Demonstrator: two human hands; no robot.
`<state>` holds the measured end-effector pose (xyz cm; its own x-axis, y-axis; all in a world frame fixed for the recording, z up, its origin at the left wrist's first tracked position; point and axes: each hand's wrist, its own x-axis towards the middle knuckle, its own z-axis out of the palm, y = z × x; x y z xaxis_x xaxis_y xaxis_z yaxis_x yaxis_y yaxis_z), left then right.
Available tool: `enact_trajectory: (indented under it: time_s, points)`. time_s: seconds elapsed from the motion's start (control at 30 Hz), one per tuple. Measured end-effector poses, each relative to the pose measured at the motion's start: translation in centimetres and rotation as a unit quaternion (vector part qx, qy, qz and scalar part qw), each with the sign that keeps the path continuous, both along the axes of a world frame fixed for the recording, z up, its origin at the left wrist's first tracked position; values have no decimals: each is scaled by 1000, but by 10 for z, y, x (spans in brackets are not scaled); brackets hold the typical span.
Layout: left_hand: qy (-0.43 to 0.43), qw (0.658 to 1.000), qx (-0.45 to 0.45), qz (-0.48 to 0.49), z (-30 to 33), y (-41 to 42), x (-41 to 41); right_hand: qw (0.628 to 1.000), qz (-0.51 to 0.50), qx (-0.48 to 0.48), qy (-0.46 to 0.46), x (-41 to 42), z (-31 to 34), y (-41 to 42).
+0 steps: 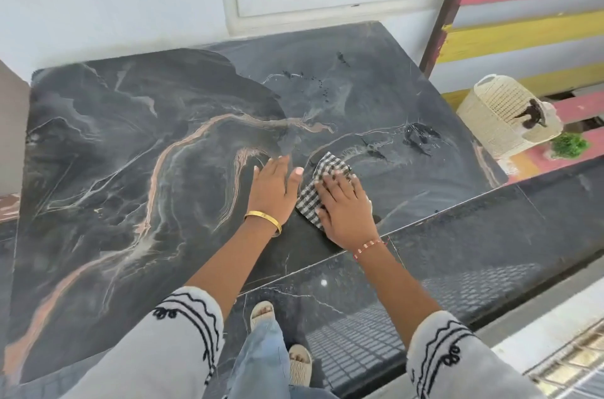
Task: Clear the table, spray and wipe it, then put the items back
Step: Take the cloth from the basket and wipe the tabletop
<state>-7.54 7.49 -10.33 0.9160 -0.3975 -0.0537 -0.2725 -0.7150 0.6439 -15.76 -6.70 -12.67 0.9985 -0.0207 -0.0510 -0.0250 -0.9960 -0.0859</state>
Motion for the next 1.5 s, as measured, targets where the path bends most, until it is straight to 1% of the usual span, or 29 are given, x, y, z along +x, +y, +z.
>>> enact_trajectory:
  time_s: [0.03,0.07,0.23,0.4,0.7,0.9,1.1,1.27,1.4,1.5]
  points:
    - [0,1000,0,-7,-1,-3,1,999,-2,-6,31,-2,-6,0]
    - [-2,1000,2,-14,-2,-5,4,999,-6,-12,42,-3,-12,0]
    - [-10,999,28,-33,-10,-2,22,999,14,-42,31,8,-17,14]
    - [0,1000,29,-2,-17,9,53,999,48,3,22,61,-19,35]
    - [1,1000,20,21,-25,21,115,1000,-27,3,-8,144,-25,24]
    - [-22,999,25,37,-17,23,155,999,-24,4,-20,199,-25,18]
    - [-31,997,34,60,-15,15,194,999,21,4,-26,255,-29,18]
    - [-23,992,42,116,-21,15,227,996,83,13,-30,319,-29,26]
    - [-33,984,70,158,-20,19,259,991,132,15,-29,367,-28,39]
    - [-37,979,69,190,-18,21,278,986,162,16,-27,392,-29,46]
